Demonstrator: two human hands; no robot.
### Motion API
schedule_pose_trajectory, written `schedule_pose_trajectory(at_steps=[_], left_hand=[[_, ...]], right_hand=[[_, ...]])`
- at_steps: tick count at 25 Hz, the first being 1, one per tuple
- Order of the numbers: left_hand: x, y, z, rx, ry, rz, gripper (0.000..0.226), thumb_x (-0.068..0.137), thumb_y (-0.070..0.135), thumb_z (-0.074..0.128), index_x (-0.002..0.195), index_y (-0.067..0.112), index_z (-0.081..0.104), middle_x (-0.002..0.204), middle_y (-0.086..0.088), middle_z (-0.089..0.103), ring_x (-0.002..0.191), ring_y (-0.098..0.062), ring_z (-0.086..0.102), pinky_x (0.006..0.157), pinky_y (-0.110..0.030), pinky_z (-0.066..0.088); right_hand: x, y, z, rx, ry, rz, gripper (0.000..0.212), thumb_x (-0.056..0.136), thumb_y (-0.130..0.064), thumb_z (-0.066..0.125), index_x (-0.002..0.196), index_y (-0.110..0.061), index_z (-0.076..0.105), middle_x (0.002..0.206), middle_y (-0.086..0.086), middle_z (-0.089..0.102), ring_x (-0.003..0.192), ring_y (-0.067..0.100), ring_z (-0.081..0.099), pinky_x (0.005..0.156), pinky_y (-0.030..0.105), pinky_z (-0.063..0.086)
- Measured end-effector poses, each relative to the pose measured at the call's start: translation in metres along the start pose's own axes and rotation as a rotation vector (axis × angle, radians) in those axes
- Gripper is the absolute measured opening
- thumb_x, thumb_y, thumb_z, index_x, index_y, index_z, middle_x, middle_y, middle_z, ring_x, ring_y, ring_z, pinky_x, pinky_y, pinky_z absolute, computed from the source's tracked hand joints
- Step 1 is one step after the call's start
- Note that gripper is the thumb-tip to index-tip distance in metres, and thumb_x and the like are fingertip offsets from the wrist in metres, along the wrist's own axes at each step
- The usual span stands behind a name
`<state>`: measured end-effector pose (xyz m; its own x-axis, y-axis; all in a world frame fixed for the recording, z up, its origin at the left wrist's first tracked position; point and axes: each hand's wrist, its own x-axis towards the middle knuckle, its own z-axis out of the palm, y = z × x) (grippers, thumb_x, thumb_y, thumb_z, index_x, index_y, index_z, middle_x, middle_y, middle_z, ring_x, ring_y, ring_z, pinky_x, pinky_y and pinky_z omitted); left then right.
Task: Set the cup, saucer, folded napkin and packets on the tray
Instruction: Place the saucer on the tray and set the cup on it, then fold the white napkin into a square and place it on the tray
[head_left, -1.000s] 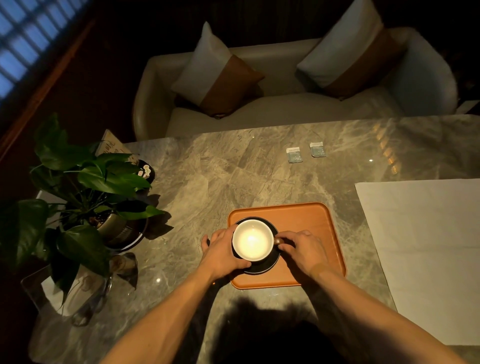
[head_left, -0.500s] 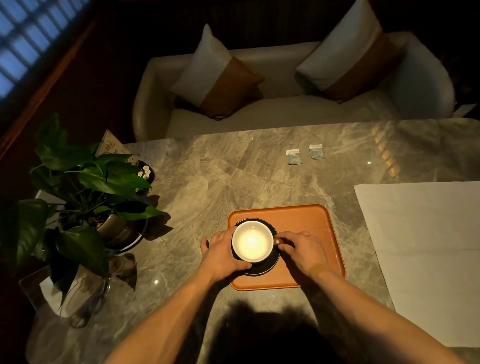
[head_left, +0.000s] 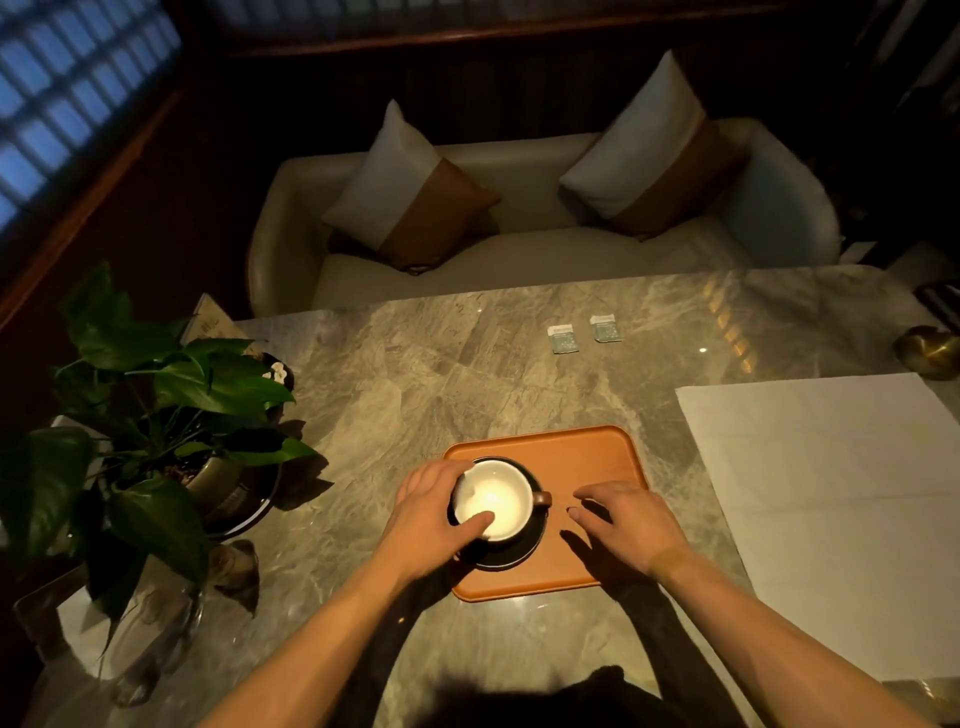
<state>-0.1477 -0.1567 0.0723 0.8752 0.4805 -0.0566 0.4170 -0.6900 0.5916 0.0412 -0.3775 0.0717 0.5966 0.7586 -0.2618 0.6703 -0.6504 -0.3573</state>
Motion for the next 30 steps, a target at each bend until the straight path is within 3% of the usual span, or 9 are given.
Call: schedule_pose_trajectory(at_steps=[4,11,14,18,30], left_hand=[[0.019,0.043,0.006,0.058,-0.088,0.112,0.071,0.078,0.066,0.057,0.139,0.034,0.042,0.141,0.01,0.047,0.133,-0.013,0.038,0.111,-0.034,0.03],[0.051,0.141,0.065,0.226,-0.235,0.097,0.074,0.081,0.075,0.045,0.142,0.036,0.04,0.145,0.009,0.046,0.135,-0.016,0.038,0.112,-0.038,0.027],[0.059,0.178,0.096,0.24,-0.26,0.058,0.064,0.084,0.07,0.047,0.137,0.033,0.045,0.14,0.008,0.05,0.132,-0.018,0.042,0.11,-0.038,0.031],[0.061,0.22,0.128,0.31,-0.35,0.027,0.046,0.088,0.059,0.051,0.121,0.028,0.057,0.124,0.003,0.058,0.118,-0.019,0.052,0.096,-0.035,0.04],[0.041,0.255,0.193,0.406,-0.58,0.088,0.048,0.087,0.059,0.046,0.121,0.027,0.058,0.12,0.0,0.062,0.104,-0.023,0.059,0.086,-0.038,0.05]], right_hand=[[-0.015,0.031,-0.023,-0.131,-0.034,0.005,0.048,0.093,-0.063,0.039,0.127,-0.035,0.059,0.129,-0.01,0.064,0.122,0.014,0.053,0.104,0.037,0.041],[-0.03,0.131,-0.073,-0.174,-0.067,-0.015,0.049,0.093,-0.062,0.04,0.127,-0.034,0.06,0.131,-0.008,0.063,0.122,0.017,0.054,0.101,0.037,0.043],[-0.038,0.182,-0.09,-0.139,-0.097,-0.016,0.044,0.095,-0.057,0.044,0.129,-0.034,0.059,0.127,-0.006,0.065,0.121,0.016,0.053,0.099,0.033,0.043],[-0.056,0.241,-0.099,-0.121,-0.118,-0.02,0.041,0.096,-0.049,0.044,0.13,-0.033,0.059,0.125,-0.006,0.065,0.119,0.014,0.054,0.095,0.03,0.044],[-0.121,0.315,-0.071,-0.24,-0.186,-0.021,0.04,0.094,-0.049,0.036,0.117,-0.031,0.064,0.117,-0.006,0.067,0.107,0.018,0.06,0.089,0.036,0.049]])
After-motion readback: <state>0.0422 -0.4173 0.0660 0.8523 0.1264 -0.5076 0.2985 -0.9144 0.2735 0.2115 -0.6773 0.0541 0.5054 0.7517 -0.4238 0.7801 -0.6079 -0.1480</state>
